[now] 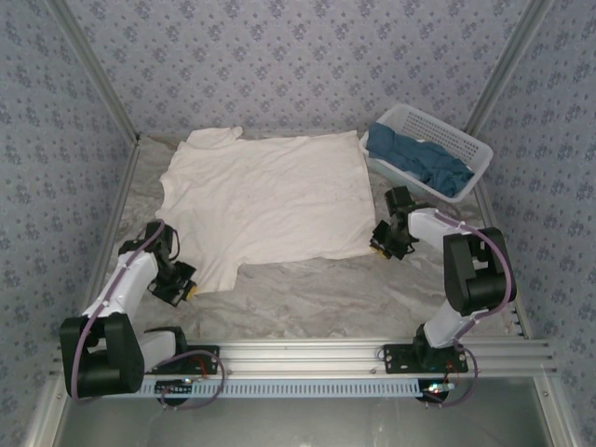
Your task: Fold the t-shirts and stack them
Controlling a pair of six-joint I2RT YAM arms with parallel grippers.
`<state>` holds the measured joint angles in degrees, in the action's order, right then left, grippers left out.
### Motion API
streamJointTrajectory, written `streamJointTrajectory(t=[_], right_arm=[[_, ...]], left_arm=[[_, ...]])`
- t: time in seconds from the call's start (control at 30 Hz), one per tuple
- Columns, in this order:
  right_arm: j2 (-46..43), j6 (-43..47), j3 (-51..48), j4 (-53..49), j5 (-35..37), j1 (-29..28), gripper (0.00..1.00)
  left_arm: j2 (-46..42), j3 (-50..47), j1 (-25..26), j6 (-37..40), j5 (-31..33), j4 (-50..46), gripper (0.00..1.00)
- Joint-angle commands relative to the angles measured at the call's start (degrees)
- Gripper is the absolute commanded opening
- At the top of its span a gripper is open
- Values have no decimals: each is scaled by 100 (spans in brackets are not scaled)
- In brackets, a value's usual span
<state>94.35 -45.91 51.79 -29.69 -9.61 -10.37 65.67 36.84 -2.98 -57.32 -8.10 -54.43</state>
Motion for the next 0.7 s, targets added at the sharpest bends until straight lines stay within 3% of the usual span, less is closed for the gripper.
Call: streamJointTrajectory(t=[0.0, 0.1, 0.33, 0.67], right_arm=[[118, -54, 69, 65, 132, -18, 11], [22, -75, 130, -95, 268, -55, 0], [-829, -176, -153, -866, 478, -120, 0], [-1275, 562, -366, -2548, -87, -243, 0]], left_arm=[[-63, 25, 21, -25, 75, -195, 0], [-127, 35, 18, -51, 127, -247, 0], [-541, 93, 24, -249, 328, -589, 0], [-1881, -196, 171, -1251, 345, -1422, 0]])
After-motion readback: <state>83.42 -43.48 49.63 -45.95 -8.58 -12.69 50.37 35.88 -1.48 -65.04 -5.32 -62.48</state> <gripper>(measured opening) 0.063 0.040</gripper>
